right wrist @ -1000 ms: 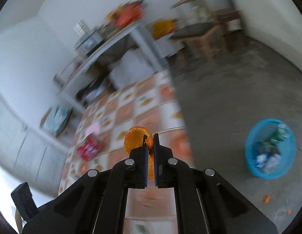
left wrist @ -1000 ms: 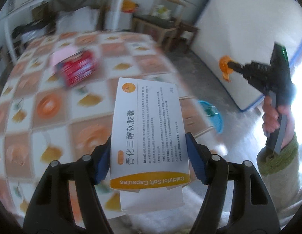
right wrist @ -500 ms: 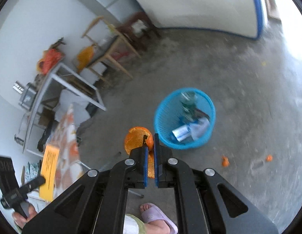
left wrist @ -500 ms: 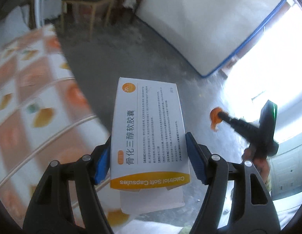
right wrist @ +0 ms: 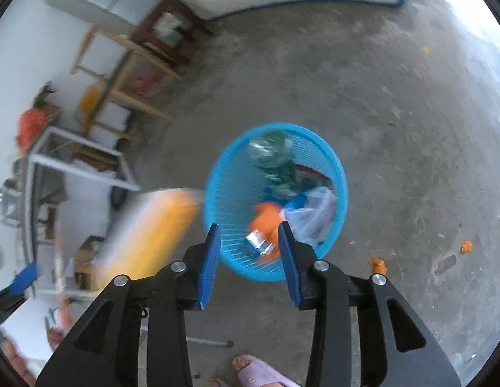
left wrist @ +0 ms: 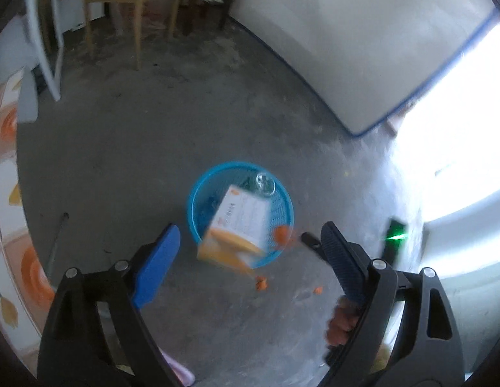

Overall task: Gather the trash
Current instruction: 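Open both tools over the blue basket to drop box and peel, then bring both open tools back toward the red can on the table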

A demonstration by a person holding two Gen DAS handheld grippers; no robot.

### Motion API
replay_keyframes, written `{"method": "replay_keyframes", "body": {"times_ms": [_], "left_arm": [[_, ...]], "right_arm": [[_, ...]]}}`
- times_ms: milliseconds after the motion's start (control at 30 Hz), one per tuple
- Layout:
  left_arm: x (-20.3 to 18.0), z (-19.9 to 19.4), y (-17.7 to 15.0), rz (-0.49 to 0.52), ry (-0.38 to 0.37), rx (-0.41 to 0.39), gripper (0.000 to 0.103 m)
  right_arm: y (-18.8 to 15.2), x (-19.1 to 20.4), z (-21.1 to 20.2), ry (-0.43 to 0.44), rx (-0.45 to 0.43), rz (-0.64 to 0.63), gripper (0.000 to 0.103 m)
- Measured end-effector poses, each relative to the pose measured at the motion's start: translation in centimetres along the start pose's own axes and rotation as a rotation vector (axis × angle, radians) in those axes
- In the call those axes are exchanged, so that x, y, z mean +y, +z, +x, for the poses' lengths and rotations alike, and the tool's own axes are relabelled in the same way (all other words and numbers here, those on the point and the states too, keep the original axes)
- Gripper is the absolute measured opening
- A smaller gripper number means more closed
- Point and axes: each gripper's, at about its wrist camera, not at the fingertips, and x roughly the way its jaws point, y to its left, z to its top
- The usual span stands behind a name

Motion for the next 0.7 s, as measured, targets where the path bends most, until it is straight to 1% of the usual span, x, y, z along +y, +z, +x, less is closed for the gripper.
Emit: {"method": "replay_keyframes", "body": {"times_ms": [67,167,300,400,467,500,567,600,633,700], "left_arm": [[0.7,-1.4,-1.0,0.004,-0.027,-0.011,0.085],[1.8,-4.3,-2.9,0.034,-0.030,-0.054,0.085],[2.7,-8.5,-5.8,0.063,-0.053,-0.106,0.085],[3.6,-11.4,-8.4,0.077,-0.050,-0.142,0.085],[3.7,-13.2,-10.5,0.101,-0.038,-0.167,0.085],[4.0,-14.3,-11.9,0.119,-0.024,-0.182,0.085],[4.8,-15.6,-13.7,0.133,-0.004,-0.205,0.085],[5.6,-16.5,-15.1,0.129,0.019,-0.224,0.085],[6.2,-17.1,-15.7,0.121,0.032,-0.234,0.085],[8.0,-18.5,-17.5,0.097,0.056,-0.254,0.085]], "right_arm": [[-0.5,-0.8,0.7,-0.008,0.002,0.008,0.036],[-1.6,-1.6,0.7,-0.015,-0.003,0.000,0.036],[-2.4,-1.7,-0.4,-0.009,-0.015,-0.026,0.036],[-3.1,-0.8,-2.5,0.012,-0.034,-0.064,0.037],[-3.8,0.2,-4.4,0.039,-0.049,-0.104,0.042],[-4.1,0.6,-5.3,0.053,-0.053,-0.120,0.046],[-5.0,2.4,-7.6,0.086,-0.058,-0.189,0.051],[-5.4,3.4,-8.6,0.097,-0.056,-0.227,0.055],[-5.8,4.2,-9.4,0.108,-0.053,-0.257,0.059],[-6.7,6.7,-11.3,0.140,-0.050,-0.335,0.062]]}}
